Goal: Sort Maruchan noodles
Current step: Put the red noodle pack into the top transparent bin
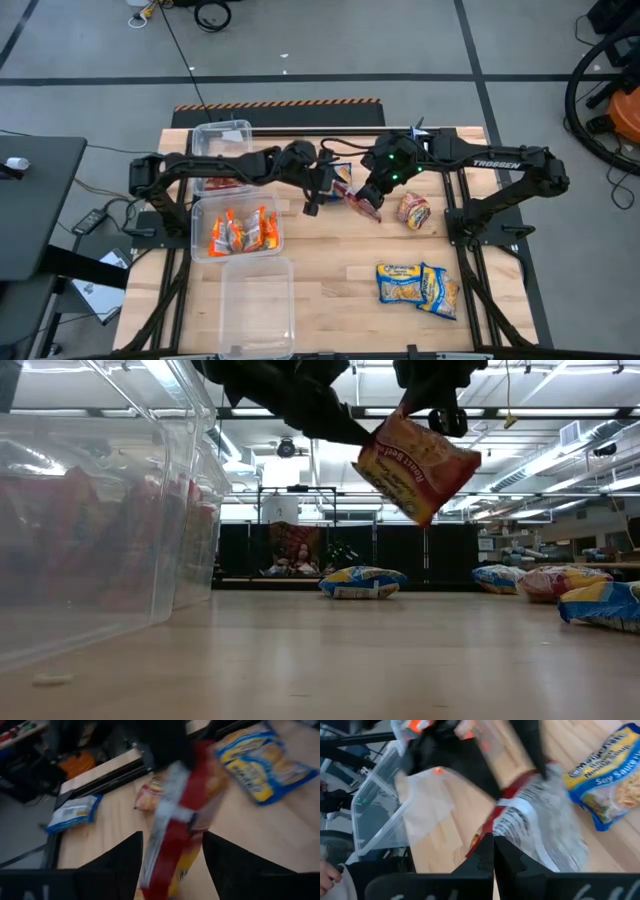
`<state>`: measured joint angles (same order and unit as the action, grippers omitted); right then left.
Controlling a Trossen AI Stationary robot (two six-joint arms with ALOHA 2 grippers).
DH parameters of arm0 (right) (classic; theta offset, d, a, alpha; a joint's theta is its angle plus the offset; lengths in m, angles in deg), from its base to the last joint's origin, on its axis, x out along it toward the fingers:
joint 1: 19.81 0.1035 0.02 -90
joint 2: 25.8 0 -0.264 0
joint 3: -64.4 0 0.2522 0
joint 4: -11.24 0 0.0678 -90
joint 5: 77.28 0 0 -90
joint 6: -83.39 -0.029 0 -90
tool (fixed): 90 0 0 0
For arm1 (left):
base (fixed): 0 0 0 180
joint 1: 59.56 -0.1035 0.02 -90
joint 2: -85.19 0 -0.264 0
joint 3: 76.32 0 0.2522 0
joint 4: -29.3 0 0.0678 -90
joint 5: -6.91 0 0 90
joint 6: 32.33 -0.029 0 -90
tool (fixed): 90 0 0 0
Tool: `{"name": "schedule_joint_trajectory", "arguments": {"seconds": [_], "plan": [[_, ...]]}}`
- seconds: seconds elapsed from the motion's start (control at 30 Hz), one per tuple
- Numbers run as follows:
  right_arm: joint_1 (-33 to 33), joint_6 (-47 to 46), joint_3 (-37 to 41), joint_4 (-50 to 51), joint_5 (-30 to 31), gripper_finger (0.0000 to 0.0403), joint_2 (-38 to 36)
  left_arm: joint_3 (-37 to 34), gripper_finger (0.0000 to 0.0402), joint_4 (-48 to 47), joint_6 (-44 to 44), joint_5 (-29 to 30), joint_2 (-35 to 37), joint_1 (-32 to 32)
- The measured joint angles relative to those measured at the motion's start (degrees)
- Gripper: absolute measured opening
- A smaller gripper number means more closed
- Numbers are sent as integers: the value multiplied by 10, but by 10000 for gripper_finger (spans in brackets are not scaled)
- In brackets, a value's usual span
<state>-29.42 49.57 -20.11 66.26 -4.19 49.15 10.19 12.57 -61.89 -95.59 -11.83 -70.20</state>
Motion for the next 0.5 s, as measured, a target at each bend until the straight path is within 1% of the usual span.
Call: {"name": "schedule_joint_trajectory", "arguments": {"seconds": [0.07,0.23,0.3,0.43,0.5], "plan": [[5,4,0,-4,-2,3,0,0,201,2,0,8,-1,-1],[13,4,0,-7,-3,3,0,0,168,2,0,6,-1,0],[13,4,0,-10,-1,3,0,0,153,2,-2,-9,-1,0],[13,4,0,-19,1,4,0,0,118,2,1,-59,-1,3],[13,5,0,-25,1,5,0,0,96,2,-1,-63,-1,7]]}}
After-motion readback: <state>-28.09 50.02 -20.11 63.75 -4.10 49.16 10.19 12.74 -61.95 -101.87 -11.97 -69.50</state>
